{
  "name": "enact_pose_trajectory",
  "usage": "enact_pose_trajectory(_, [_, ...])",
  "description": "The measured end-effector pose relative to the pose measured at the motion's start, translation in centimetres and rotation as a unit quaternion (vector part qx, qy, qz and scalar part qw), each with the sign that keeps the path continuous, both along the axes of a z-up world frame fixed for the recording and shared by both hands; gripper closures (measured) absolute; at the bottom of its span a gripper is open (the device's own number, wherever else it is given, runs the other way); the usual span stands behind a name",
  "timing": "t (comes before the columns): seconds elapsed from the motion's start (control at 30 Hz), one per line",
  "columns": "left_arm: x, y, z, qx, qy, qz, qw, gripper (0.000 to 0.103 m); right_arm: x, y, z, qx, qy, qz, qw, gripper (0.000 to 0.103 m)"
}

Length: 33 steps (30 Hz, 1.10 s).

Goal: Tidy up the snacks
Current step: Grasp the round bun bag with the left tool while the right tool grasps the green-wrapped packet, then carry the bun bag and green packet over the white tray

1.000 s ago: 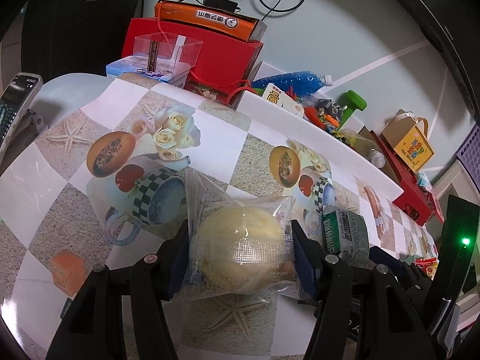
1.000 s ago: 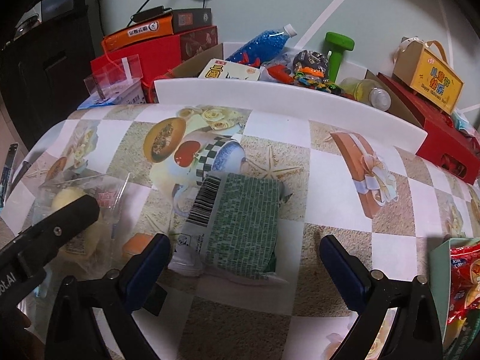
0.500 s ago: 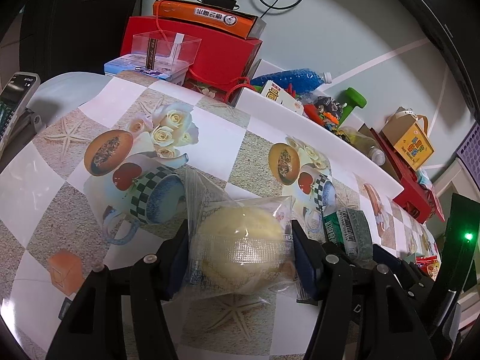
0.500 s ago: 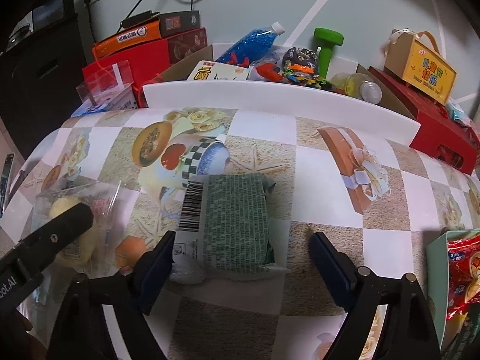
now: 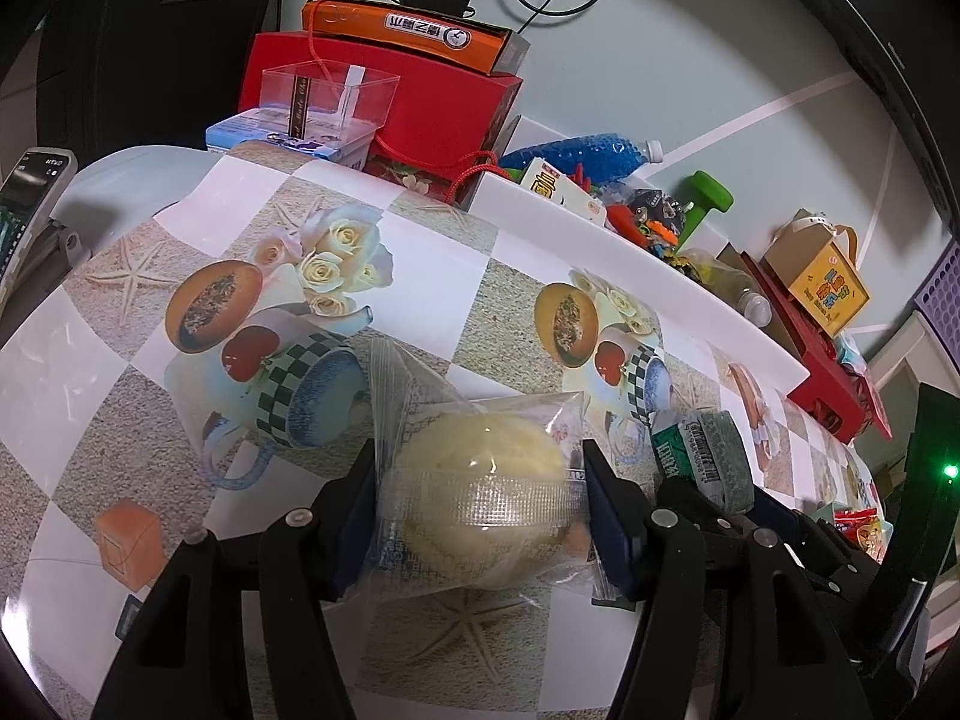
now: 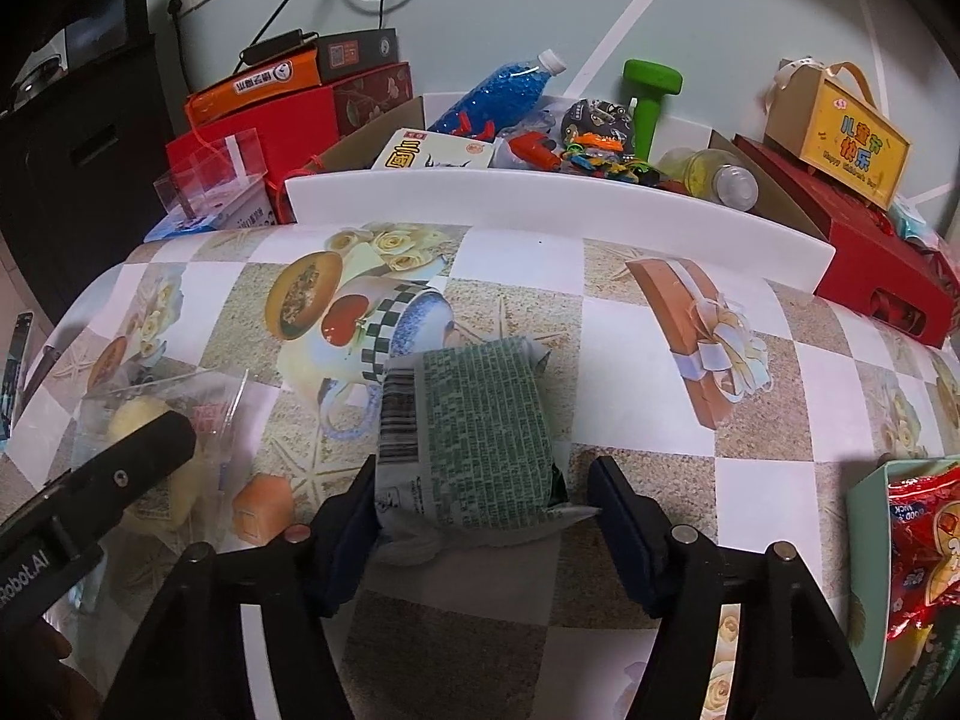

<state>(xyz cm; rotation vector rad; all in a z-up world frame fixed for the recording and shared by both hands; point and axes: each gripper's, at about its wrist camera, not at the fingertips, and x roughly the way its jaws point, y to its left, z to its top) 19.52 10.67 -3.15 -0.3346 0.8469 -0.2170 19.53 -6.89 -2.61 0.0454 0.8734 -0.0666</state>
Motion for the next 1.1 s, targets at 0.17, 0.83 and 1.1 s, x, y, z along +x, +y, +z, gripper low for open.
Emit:
enact_pose_trajectory(0.17, [-0.1,0.0,0.0,0.0,0.001,0.002,1.0,0.039,-0.5,-0.1,0.4,0.002,-0.003,-0.002,1.0,0.045])
enact_pose_trajectory(0.83, [-0.8,-1.0,2.0,0.005,-0.02,-0.015,0.9997,0.039,-2.9,-1.2,2.8,0.013,-0.02,-0.019,1.0,0.047])
enact_pose_trajectory(1.1, [-1.8,-2.6,3.3,0.006,-0.022,-0.038,0.999,0.039,-5.0,-2.3,3.8,0.025,-0.009,-0.033,0.999,0.047])
